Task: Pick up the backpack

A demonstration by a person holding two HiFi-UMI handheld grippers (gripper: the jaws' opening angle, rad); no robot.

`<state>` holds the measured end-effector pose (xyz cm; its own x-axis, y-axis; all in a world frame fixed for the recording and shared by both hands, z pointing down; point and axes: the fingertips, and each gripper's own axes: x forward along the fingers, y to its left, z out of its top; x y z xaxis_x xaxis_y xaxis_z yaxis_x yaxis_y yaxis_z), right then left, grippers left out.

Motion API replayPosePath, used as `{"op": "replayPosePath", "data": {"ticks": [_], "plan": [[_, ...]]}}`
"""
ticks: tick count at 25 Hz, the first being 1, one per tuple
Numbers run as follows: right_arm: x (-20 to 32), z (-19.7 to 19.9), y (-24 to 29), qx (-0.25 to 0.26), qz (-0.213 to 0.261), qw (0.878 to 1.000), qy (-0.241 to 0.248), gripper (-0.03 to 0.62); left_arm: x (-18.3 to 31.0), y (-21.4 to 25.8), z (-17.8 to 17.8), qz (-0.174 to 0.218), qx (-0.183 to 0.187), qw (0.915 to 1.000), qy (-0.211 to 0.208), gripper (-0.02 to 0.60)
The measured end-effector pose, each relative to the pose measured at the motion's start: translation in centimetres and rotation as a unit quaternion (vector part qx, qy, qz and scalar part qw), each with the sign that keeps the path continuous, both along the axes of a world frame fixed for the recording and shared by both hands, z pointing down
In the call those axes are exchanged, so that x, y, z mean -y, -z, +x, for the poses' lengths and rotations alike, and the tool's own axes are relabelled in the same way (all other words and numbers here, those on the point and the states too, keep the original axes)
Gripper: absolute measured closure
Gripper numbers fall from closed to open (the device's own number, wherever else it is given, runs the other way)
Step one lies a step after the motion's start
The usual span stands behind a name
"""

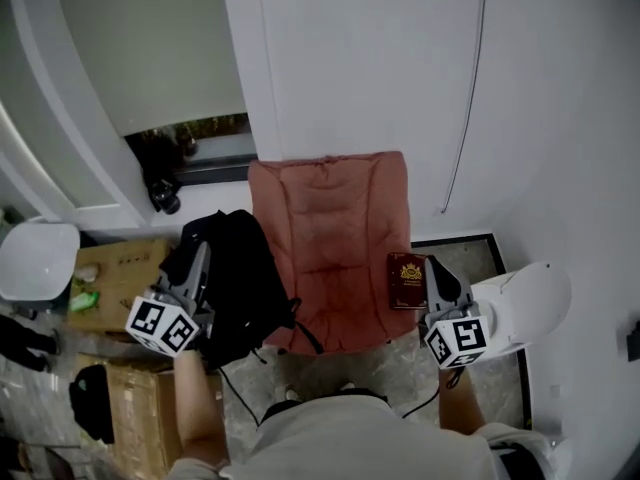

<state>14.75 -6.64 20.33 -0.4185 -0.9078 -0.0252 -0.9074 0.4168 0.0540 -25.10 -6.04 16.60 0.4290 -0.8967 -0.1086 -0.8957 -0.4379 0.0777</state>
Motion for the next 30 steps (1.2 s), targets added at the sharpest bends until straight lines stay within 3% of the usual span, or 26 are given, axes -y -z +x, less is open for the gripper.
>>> {"op": "replayPosePath", "data": {"ticks": [6,17,30], "plan": [[0.7,0.8,0.7,-0.002,0.006,1.0,-0.024,0.572,-1.4,-0.6,-2.6,0.006,-0.012,0.9989,0.045,0.563],[2.2,-1.2,2.9,-0.01,0.032,0.999,-0.017,0.574,-5.9,-1.8,-7.9,0.014,-0.041,0.9888,0.143,0.563],[2.4,-1.0,2.9,-0.004,0.024,0.999,-0.024,0.572,-12.1,-0.2,-9.8,0.028,-0.047,0.9804,0.189,0.563]]}}
